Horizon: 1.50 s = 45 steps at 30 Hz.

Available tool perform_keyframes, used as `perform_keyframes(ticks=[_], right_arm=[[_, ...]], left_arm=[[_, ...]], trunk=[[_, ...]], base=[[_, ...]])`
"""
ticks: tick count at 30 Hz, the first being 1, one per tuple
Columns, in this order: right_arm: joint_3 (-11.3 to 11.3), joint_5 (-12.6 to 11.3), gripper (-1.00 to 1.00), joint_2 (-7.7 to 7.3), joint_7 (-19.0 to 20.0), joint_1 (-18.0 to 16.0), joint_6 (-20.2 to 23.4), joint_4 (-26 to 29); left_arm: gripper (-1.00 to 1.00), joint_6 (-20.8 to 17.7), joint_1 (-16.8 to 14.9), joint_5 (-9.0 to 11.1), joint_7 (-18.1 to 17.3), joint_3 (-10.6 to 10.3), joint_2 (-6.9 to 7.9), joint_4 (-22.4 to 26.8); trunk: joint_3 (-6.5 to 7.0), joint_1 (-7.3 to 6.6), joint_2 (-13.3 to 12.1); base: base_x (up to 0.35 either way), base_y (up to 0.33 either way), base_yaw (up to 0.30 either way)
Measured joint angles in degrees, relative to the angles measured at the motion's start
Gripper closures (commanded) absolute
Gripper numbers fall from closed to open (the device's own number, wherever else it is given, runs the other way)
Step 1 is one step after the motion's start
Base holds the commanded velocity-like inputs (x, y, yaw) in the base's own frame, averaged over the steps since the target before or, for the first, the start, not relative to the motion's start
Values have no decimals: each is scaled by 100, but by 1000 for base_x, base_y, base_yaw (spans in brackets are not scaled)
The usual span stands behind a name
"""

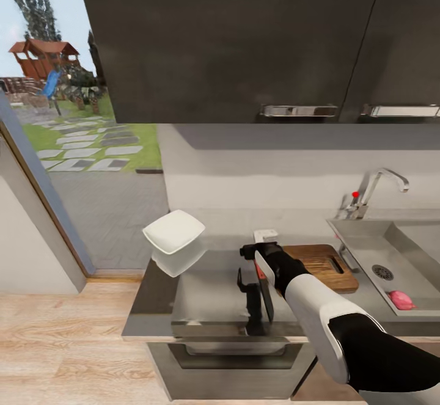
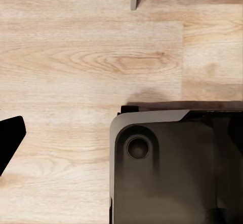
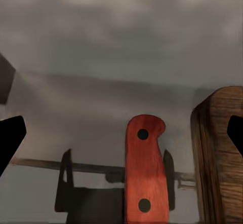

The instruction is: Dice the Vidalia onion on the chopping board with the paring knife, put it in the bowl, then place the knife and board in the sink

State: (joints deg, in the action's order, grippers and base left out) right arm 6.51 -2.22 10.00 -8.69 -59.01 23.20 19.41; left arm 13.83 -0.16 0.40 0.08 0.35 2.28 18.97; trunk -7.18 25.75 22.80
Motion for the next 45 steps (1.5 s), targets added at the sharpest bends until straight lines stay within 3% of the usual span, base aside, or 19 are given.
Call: perform_keyframes(ticks=[23, 31, 45], right_arm=[[-14, -5, -100, 0, 171, 0, -439, -325], [-22, 5, -100, 0, 558, -1, -638, -498], [-28, 0, -100, 0, 588, -1, -712, -511]], left_arm=[[-100, 0, 0, -16, 0, -2, 0, 8], [-100, 0, 0, -16, 0, -2, 0, 0], [-100, 0, 0, -16, 0, -10, -9, 0]], trunk=[[0, 0, 0], [0, 0, 0], [0, 0, 0]], base=[[0, 3, 0], [0, 0, 0], [0, -3, 0]])
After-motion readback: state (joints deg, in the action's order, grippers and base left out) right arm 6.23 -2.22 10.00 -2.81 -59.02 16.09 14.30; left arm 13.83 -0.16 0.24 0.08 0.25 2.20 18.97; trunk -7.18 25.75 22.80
